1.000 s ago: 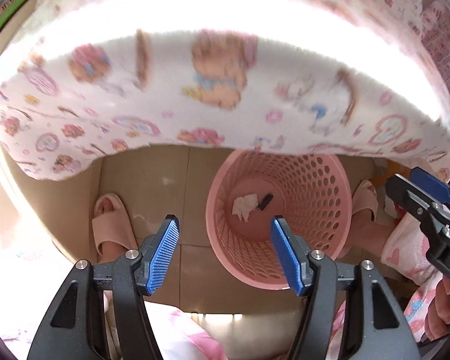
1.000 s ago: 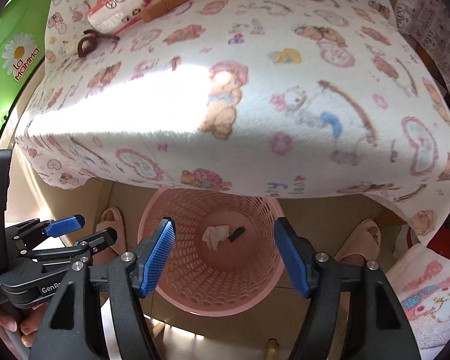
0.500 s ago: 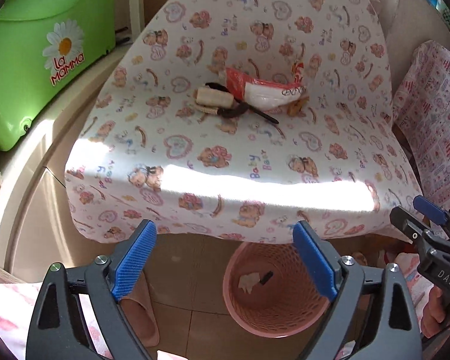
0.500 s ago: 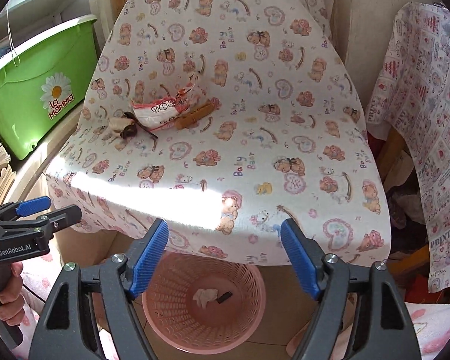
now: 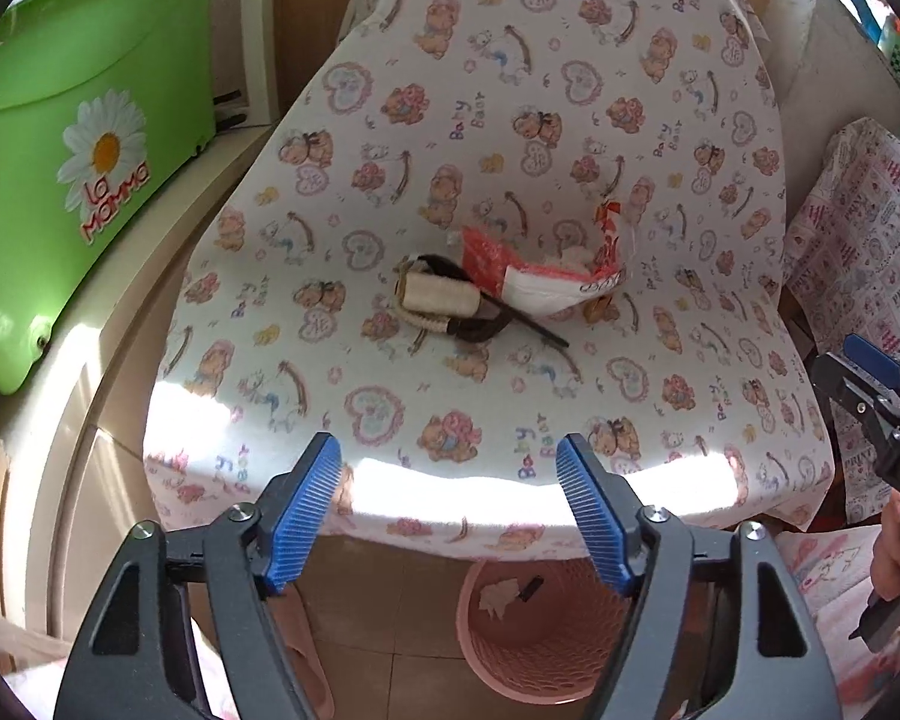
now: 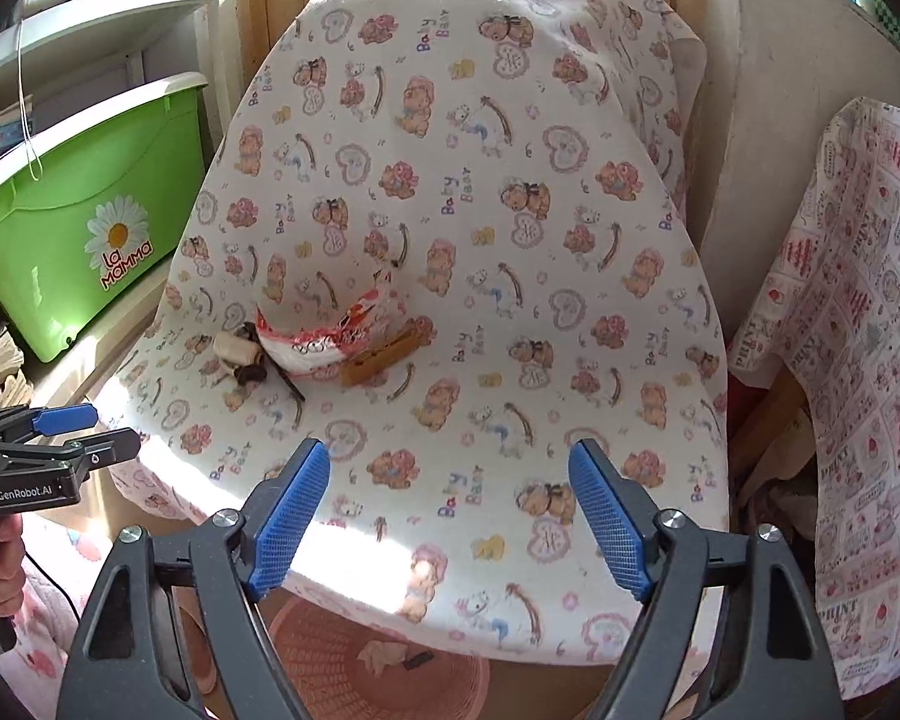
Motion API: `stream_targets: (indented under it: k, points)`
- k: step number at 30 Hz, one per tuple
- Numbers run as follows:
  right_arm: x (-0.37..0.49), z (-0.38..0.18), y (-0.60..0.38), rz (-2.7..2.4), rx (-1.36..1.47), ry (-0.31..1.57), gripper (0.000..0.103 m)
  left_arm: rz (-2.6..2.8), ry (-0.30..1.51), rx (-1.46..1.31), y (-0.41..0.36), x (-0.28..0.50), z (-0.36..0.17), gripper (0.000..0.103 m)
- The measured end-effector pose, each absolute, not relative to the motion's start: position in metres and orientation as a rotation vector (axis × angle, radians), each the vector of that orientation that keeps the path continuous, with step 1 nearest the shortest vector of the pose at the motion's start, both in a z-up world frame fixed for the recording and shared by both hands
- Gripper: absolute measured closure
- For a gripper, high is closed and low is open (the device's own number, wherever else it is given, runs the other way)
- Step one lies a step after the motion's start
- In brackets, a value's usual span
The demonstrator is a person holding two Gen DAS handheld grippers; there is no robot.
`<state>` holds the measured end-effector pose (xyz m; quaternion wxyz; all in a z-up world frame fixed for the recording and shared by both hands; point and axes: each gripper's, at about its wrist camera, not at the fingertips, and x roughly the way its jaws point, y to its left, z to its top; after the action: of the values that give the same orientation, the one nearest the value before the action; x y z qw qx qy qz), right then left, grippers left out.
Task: Collect trash
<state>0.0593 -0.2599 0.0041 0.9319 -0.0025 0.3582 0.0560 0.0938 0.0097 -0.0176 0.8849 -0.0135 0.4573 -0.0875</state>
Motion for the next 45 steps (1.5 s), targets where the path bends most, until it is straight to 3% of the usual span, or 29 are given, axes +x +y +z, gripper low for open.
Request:
stream_targets:
  k: [3,9,25,26,27,28,33,45]
  points:
    - [0.075,-0.008,-0.264,0.08,-0.03,0.733,0.019,-0.219,0.919,-0.001,0.005,0.119,-0.015,0.057]
    - [0.094,-0.035,-0.272,0.053,0.061,0.825,0.019,-0.251,0.892,-0.07,0.008,0.147,-0.045,0.073]
    - [0.096,-0.048,-0.27,0.039,0.065,0.86,0.019,-0.173,0.878,0.035,-0.042,0.176,-0.077,0.07]
    - [0.095,-0.048,-0.271,0.039,0.064,0.859,0.019,-0.171,0.872,0.051,-0.045,0.176,-0.077,0.075]
    - [0.095,-0.048,-0.271,0.037,0.063,0.858,0.019,-0.181,0.877,0.062,-0.049,0.178,-0.078,0.09]
    - [0.095,-0.048,-0.272,0.035,0.061,0.858,0.019,-0.193,0.888,0.066,-0.051,0.178,-0.079,0.098]
    - [0.098,-0.051,-0.274,0.035,0.077,0.872,0.019,-0.223,0.843,0.096,-0.054,0.164,-0.062,0.098]
    - [0.102,-0.054,-0.252,0.046,0.033,0.871,0.019,-0.346,0.787,-0.191,0.014,0.138,-0.022,0.098]
